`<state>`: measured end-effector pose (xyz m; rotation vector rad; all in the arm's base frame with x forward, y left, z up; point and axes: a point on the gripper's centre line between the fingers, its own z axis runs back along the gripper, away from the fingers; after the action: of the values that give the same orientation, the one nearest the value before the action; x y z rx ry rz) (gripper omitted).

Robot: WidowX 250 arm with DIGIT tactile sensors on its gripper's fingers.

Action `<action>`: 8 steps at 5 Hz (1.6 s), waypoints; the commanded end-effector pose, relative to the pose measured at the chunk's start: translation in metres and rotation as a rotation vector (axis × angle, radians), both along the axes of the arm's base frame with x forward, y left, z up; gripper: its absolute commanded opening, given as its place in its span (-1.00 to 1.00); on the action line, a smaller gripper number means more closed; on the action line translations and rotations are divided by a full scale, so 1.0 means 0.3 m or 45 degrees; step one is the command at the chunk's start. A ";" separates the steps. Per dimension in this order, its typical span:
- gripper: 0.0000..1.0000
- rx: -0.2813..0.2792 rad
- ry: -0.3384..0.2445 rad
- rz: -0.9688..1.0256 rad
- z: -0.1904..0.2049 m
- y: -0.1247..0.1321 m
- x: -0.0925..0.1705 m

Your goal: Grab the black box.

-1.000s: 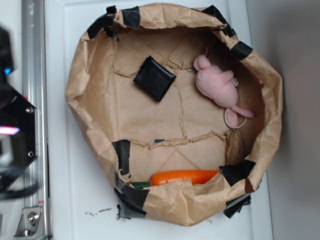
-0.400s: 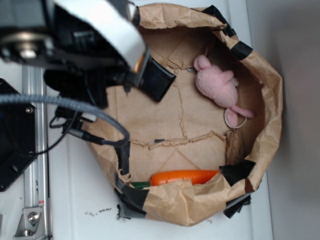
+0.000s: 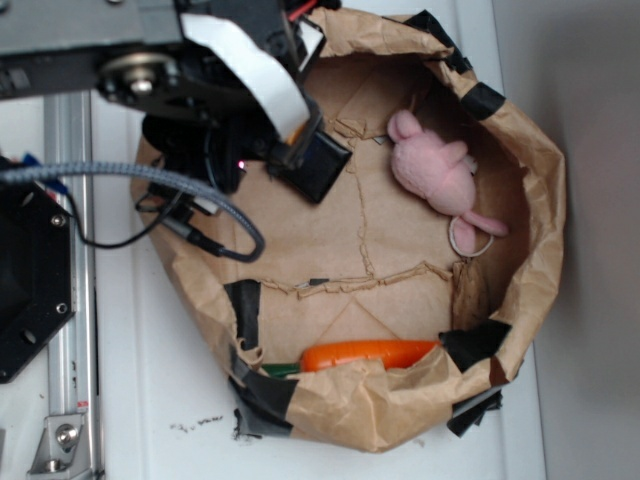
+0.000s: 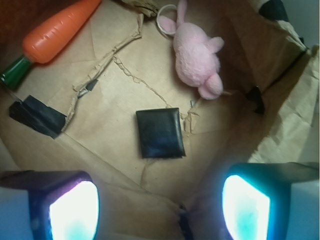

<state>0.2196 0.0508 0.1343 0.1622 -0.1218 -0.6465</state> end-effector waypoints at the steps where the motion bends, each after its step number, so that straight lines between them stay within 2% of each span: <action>1: 1.00 0.018 -0.032 -0.009 0.023 -0.008 0.011; 2: 1.00 0.018 -0.032 -0.009 0.023 -0.008 0.011; 3: 1.00 -0.022 0.019 -0.103 -0.139 0.010 0.098; 4: 1.00 -0.070 0.048 -0.176 -0.213 -0.016 0.133; 5: 1.00 -0.073 0.067 -0.206 -0.250 -0.023 0.139; 6: 1.00 -0.030 0.067 -0.197 -0.259 -0.020 0.097; 7: 1.00 -0.051 0.066 -0.194 -0.256 -0.016 0.062; 8: 1.00 -0.145 0.063 -0.172 -0.276 -0.019 0.048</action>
<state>0.2296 0.0502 0.0426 0.0007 -0.0877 -0.7413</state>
